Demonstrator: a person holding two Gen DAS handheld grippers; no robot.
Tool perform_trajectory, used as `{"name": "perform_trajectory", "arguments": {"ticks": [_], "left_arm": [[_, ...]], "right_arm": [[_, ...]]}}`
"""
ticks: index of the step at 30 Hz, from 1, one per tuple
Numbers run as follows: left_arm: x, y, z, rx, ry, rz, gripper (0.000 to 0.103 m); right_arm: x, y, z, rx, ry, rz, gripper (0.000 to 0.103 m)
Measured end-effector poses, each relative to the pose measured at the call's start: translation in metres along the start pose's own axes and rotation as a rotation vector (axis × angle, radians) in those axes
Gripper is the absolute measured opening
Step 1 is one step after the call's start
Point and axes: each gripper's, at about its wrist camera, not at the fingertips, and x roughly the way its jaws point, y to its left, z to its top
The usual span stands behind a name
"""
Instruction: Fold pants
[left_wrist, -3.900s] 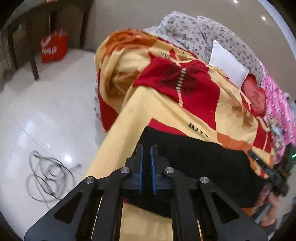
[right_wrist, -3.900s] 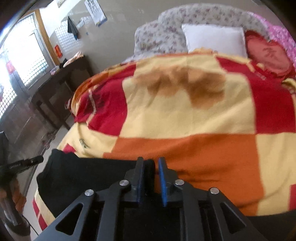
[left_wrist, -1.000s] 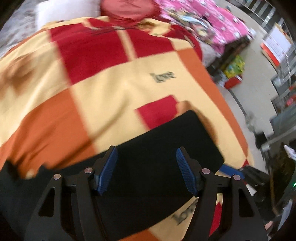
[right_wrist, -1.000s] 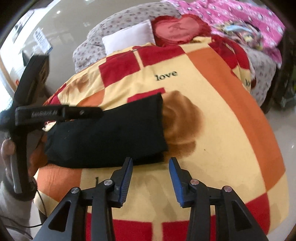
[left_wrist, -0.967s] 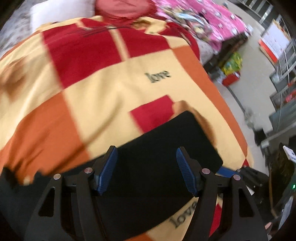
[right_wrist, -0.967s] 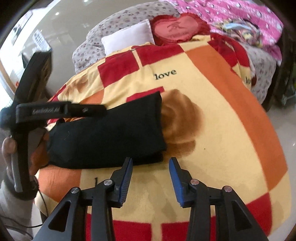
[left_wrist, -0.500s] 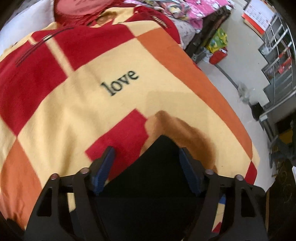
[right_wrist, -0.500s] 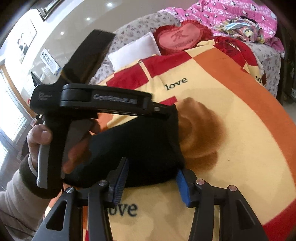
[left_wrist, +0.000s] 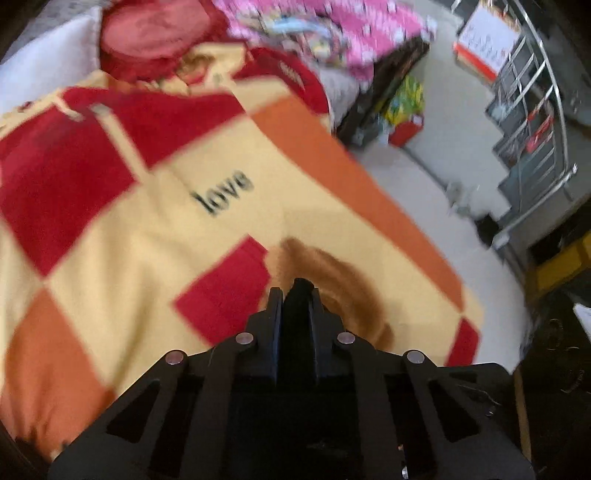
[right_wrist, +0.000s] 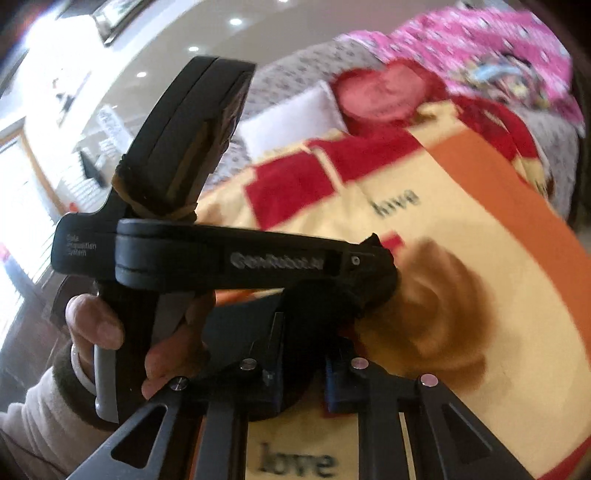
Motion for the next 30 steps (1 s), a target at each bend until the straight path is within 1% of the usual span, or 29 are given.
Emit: {"name": "perform_trajectory", "arguments": {"ticks": [2, 4, 5, 7, 9, 10, 11, 13, 14, 15, 16, 17, 18, 19, 20, 21, 22, 23, 24, 25, 26, 27, 28, 29, 30], "left_arm": [[-0.035, 0.012, -0.003, -0.027, -0.057, 0.005, 0.012], [-0.063, 0.024, -0.011, -0.062, -0.095, 0.020, 0.012], [-0.082, 0.035, -0.019, -0.087, -0.119, 0.034, 0.012], [-0.107, 0.051, -0.035, -0.133, -0.147, 0.071, 0.012], [-0.130, 0.075, -0.061, -0.201, -0.170, 0.117, 0.012], [-0.140, 0.088, -0.073, -0.238, -0.175, 0.146, 0.012], [-0.150, 0.106, -0.093, -0.290, -0.178, 0.182, 0.012], [-0.160, 0.128, -0.121, -0.371, -0.173, 0.217, 0.012], [-0.163, 0.138, -0.136, -0.414, -0.166, 0.238, 0.012], [-0.170, 0.148, -0.153, -0.453, -0.164, 0.259, 0.012], [-0.173, 0.156, -0.165, -0.483, -0.165, 0.271, 0.012], [-0.175, 0.160, -0.175, -0.504, -0.163, 0.273, 0.012], [-0.178, 0.163, -0.185, -0.526, -0.157, 0.274, 0.012], [-0.180, 0.164, -0.192, -0.540, -0.158, 0.279, 0.012], [-0.182, 0.163, -0.196, -0.540, -0.163, 0.285, 0.012], [-0.187, 0.159, -0.200, -0.534, -0.175, 0.293, 0.012], [-0.189, 0.155, -0.202, -0.528, -0.183, 0.296, 0.012], [-0.191, 0.150, -0.204, -0.518, -0.192, 0.295, 0.016], [-0.193, 0.146, -0.205, -0.509, -0.202, 0.289, 0.020], [-0.192, 0.141, -0.204, -0.501, -0.215, 0.286, 0.029], [-0.191, 0.133, -0.203, -0.492, -0.228, 0.286, 0.033], [-0.188, 0.126, -0.202, -0.482, -0.231, 0.289, 0.033], [-0.183, 0.119, -0.201, -0.473, -0.229, 0.295, 0.033], [-0.178, 0.115, -0.198, -0.470, -0.227, 0.301, 0.033], [-0.170, 0.111, -0.197, -0.472, -0.219, 0.314, 0.033]], "right_arm": [[-0.002, 0.024, 0.010, -0.058, -0.014, 0.042, 0.015], [0.001, 0.050, 0.017, -0.118, -0.020, 0.080, 0.015], [0.005, 0.063, 0.019, -0.143, -0.016, 0.107, 0.015], [0.018, 0.088, 0.019, -0.189, 0.004, 0.158, 0.015], [0.036, 0.113, 0.013, -0.235, 0.041, 0.200, 0.015], [0.047, 0.123, 0.008, -0.251, 0.066, 0.223, 0.015], [0.062, 0.135, 0.001, -0.263, 0.110, 0.251, 0.015], [0.086, 0.149, -0.013, -0.276, 0.182, 0.288, 0.015], [0.102, 0.157, -0.022, -0.288, 0.235, 0.316, 0.018], [0.118, 0.164, -0.031, -0.298, 0.301, 0.323, 0.021], [0.132, 0.169, -0.038, -0.307, 0.372, 0.301, 0.022], [0.136, 0.169, -0.041, -0.309, 0.401, 0.295, 0.024], [0.131, 0.169, -0.040, -0.303, 0.390, 0.313, 0.025], [0.122, 0.165, -0.035, -0.287, 0.378, 0.350, 0.027], [0.112, 0.160, -0.030, -0.256, 0.368, 0.400, 0.030], [0.101, 0.152, -0.023, -0.219, 0.348, 0.433, 0.037], [0.090, 0.145, -0.019, -0.192, 0.322, 0.443, 0.040], [0.081, 0.137, -0.013, -0.180, 0.286, 0.427, 0.042], [0.075, 0.133, -0.007, -0.198, 0.252, 0.367, 0.042], [0.071, 0.132, -0.007, -0.231, 0.231, 0.293, 0.042], [0.071, 0.132, -0.007, -0.270, 0.221, 0.213, 0.042], [0.077, 0.130, -0.006, -0.283, 0.224, 0.144, 0.041], [0.085, 0.123, -0.003, -0.274, 0.235, 0.100, 0.039], [0.093, 0.120, -0.003, -0.261, 0.249, 0.069, 0.036], [0.102, 0.118, -0.002, -0.263, 0.253, 0.059, 0.034]]}}
